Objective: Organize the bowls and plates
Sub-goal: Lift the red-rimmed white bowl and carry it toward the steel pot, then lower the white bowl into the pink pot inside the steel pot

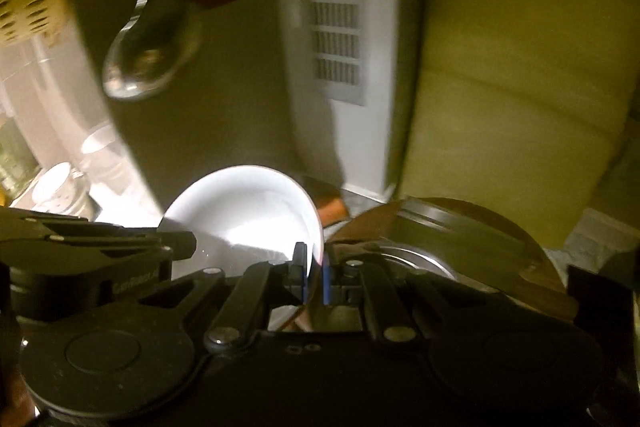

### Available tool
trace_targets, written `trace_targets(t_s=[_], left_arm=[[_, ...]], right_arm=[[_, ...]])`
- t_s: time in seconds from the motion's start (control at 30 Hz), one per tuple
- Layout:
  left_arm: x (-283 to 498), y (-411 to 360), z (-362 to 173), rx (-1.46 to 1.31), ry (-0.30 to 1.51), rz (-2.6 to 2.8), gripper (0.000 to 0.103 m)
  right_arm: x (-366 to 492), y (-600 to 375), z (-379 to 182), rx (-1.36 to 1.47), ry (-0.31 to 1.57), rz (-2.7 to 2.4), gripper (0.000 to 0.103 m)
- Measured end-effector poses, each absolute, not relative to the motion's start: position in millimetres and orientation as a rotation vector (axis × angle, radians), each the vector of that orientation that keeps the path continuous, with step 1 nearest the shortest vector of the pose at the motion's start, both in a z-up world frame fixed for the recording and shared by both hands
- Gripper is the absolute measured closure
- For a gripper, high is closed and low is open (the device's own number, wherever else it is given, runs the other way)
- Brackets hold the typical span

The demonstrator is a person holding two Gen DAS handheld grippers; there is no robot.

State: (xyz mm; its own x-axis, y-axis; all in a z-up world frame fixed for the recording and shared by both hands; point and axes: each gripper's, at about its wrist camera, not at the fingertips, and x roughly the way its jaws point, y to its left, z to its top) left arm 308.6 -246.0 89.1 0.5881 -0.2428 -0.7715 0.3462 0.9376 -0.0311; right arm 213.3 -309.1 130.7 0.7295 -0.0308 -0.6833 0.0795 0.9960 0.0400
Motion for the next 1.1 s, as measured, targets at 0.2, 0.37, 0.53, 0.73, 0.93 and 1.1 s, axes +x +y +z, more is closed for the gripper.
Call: trace_targets(t_s=[0.2,0.37,0.53,0.73,0.93,1.1], left_arm=[[317,-286,76,0.180,0.901,-0.412,0.093],[325,-308,61,0.230,0.944,-0.451,0.093],[331,-319,50,0.279,0.974,-0.454,0.093],[332,-323,36,0.322,1.006,-0.455,0.093],[336,-328,29,0.359,1.026,-0.459,0.093],[339,-330,21,0.375,1.038,-0.461,0.093]], right_arm=[[209,-344,124,0.101,0.764,-0.137,0.095],[213,-367,111,0.127,0.796,-0.177,0.095],[212,-380,99,0.157,0.830,-0.184,0.095],[214,-383,85,0.154,0.875,-0.179,0.094],[220,-384,74,0.139,0.910,-0.171,0.093],[224,-383,67,0.127,0.939,-0.166,0.093]])
